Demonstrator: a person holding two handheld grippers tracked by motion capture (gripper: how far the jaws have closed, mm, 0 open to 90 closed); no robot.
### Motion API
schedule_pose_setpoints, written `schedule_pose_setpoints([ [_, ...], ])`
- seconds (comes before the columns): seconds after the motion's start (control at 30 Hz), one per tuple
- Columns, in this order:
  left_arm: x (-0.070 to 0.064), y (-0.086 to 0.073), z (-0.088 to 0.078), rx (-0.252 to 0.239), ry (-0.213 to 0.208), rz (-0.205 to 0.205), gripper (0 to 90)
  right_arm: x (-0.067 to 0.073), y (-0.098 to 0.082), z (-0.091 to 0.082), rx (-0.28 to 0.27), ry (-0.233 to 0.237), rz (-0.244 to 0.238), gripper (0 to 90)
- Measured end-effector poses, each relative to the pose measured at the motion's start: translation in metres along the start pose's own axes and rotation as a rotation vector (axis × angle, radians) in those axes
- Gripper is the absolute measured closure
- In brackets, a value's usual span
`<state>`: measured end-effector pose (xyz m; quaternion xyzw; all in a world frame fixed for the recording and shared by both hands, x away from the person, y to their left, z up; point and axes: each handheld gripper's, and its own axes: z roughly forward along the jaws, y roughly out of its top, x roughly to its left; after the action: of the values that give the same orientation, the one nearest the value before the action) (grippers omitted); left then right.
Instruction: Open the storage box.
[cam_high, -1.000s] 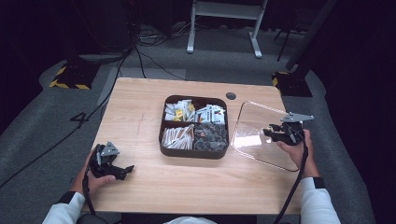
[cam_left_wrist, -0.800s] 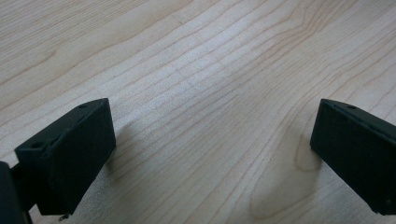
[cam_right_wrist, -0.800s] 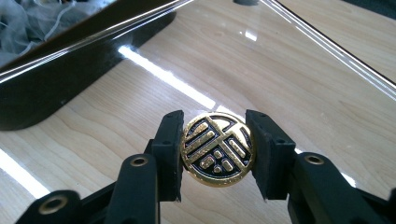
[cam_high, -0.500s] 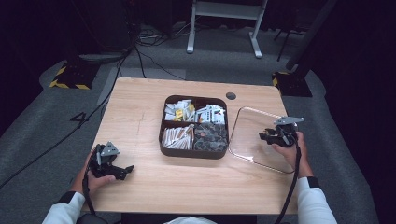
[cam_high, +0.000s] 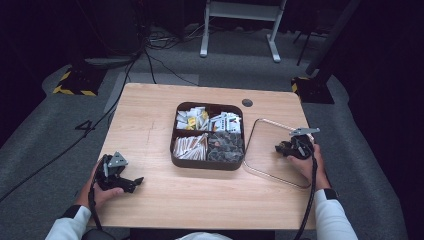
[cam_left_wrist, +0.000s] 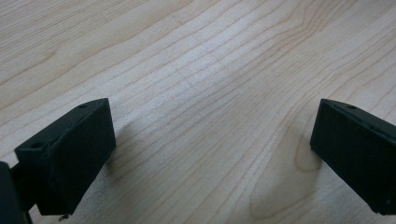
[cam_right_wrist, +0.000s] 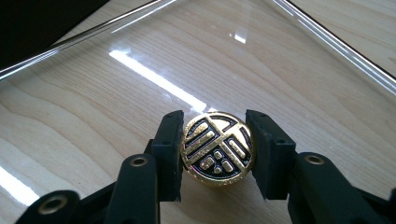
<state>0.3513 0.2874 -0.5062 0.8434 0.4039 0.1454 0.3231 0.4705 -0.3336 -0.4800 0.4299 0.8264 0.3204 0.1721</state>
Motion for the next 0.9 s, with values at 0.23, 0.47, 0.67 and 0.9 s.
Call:
schedule_pose_setpoints([
  [0.23, 0.0, 0.0, 0.0, 0.0, 0.0, 0.0, 0.3, -0.002, -0.004, 0.003, -0.001, -0.001, 0.011, 59.2],
  [0.47, 0.0, 0.0, 0.0, 0.001, -0.002, -0.002, 0.4, -0.003, -0.005, 0.004, -0.012, 0.004, 0.02, 56.3],
  [0.67, 0.0, 0.0, 0.0, 0.0, -0.001, 0.001, 0.3, -0.005, -0.004, -0.003, -0.05, 0.016, 0.048, 48.8],
  [0.9, 0.0, 0.0, 0.0, 0.0, -0.001, 0.0, 0.3, -0.005, -0.001, -0.01, -0.076, -0.004, 0.06, 38.7],
])
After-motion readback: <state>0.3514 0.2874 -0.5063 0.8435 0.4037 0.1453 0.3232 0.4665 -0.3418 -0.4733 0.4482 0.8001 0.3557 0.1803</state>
